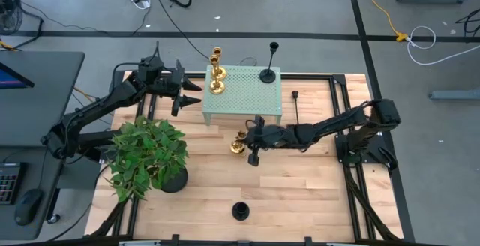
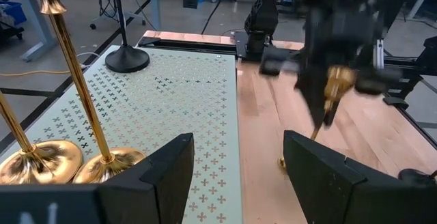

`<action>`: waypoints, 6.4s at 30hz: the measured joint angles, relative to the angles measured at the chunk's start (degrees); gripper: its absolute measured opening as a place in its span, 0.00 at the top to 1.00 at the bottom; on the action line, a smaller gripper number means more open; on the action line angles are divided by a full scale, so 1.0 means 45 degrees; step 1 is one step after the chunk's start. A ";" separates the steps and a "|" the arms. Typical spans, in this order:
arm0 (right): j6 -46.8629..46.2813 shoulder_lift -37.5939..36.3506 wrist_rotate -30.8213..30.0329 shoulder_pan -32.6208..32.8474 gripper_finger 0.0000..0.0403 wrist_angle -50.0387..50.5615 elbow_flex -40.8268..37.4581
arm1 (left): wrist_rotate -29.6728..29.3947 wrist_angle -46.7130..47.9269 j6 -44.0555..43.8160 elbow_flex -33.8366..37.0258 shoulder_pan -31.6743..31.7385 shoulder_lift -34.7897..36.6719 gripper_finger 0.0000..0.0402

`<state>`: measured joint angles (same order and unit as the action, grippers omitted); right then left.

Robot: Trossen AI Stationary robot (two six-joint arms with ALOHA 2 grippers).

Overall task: Pick & Place candle stick holders
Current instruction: Put the gold candle holder on the shelf

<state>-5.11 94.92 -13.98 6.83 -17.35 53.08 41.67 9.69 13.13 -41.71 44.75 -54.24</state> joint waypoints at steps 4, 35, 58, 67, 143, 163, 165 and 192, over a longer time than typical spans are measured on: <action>0.0073 -0.1634 0.0002 -0.0140 0.99 0.0041 0.0005 | 0.0000 -0.0016 0.0000 0.0000 0.0005 0.0000 0.44; 0.1207 -0.2156 0.4584 -0.3969 0.99 0.3598 0.4922 | -0.1011 -0.2465 -0.0788 0.0000 -0.1756 -0.0005 0.44; 0.1729 -0.0492 0.5353 -0.4357 0.99 0.4583 0.7023 | -0.4472 -0.5785 -0.1847 -0.0008 -0.4284 -0.0975 0.44; 0.1822 -0.0492 0.5353 -0.4357 0.99 0.4762 0.7023 | -0.4569 -0.6574 -0.2211 -0.0461 -0.4381 -0.1994 0.44; 0.3218 -0.2652 0.4435 -0.4824 0.73 1.0762 0.7014 | -0.3664 -0.7847 -0.2502 0.1781 -0.2749 -0.1337 0.96; 0.3549 -0.2663 0.4265 -0.4955 0.74 1.0915 0.7014 | -0.5586 -1.5162 -0.3296 0.5186 -0.3126 -0.2838 0.96; 0.3581 -0.2663 0.4265 -0.4955 0.74 1.0907 0.7014 | -0.5672 -1.5203 -0.3143 0.5205 -0.3148 -0.3242 0.96; 0.3682 -0.2653 0.4308 -0.5096 0.74 1.0949 0.7009 | -0.5876 -1.7283 -0.3625 0.5202 -0.3157 -0.5713 0.85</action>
<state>11.46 82.98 5.41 -16.10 31.92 84.62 15.23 -68.08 -3.19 -18.31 30.55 -79.95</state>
